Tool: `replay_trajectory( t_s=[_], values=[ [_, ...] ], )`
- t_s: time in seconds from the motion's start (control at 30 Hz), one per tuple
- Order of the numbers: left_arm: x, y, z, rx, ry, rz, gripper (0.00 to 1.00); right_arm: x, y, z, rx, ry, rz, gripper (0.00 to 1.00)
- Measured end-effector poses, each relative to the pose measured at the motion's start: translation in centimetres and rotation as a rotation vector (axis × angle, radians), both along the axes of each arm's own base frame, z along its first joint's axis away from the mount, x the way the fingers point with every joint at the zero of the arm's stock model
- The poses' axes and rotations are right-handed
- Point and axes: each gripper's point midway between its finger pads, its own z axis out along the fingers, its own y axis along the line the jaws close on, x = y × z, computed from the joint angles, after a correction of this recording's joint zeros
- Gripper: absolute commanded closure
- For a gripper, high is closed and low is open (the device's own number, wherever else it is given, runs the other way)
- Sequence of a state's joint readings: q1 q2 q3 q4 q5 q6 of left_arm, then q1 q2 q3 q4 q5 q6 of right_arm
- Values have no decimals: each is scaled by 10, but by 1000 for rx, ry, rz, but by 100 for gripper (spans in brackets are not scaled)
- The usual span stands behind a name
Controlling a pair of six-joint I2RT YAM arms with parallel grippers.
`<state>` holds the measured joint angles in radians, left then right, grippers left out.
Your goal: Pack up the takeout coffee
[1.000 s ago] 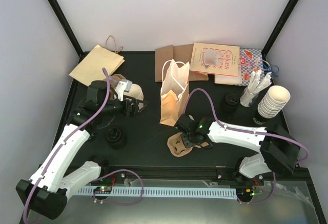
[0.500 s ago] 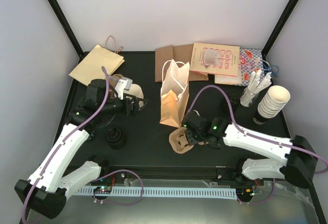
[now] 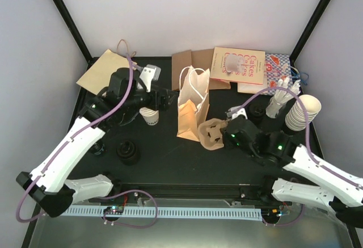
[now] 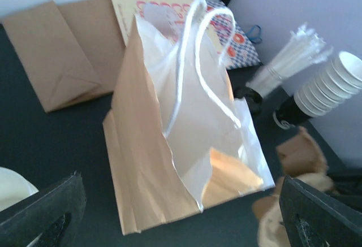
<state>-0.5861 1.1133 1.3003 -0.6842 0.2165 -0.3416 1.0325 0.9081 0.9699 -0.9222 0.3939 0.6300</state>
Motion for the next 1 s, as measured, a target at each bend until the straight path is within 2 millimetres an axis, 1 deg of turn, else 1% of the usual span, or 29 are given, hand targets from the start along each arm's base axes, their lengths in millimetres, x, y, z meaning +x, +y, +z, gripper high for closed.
replay_trajectory(
  t_s=[0.17,0.23,0.3,0.37,0.43,0.5,0.6,0.67,0.73,0.8,0.83,0.87,0.9,1.0],
  values=[
    [25,-4,12,59,-7,73,14,2,-23,38,39,-103,-54,66],
    [36,-5,10,88,8,95,20,2,-31,51,54,-140,-65,66],
    [46,-11,6,112,24,104,23,1,-38,63,70,-173,-75,66],
    [57,-19,0,134,41,105,23,1,-43,74,77,-200,-79,66],
    [65,-27,-13,162,70,99,23,1,-48,87,88,-229,-87,66],
    [69,-34,-27,191,104,87,24,1,-52,100,93,-258,-92,66],
    [69,-42,-44,226,141,70,31,2,-58,116,99,-296,-101,66],
    [68,-45,-52,245,161,63,38,3,-60,125,101,-317,-104,66],
    [67,-46,-61,267,182,62,49,3,-62,133,102,-336,-103,66],
    [68,-45,-70,293,208,68,70,3,-63,138,102,-348,-99,66],
    [70,-45,-75,307,222,74,84,3,-63,140,100,-354,-94,66],
    [72,-45,-78,316,237,81,96,3,-62,142,100,-359,-90,66],
    [74,-45,-82,334,247,85,98,4,-62,143,99,-363,-87,66],
    [81,-43,-86,379,254,101,99,5,-57,151,97,-378,-67,66]
  ],
)
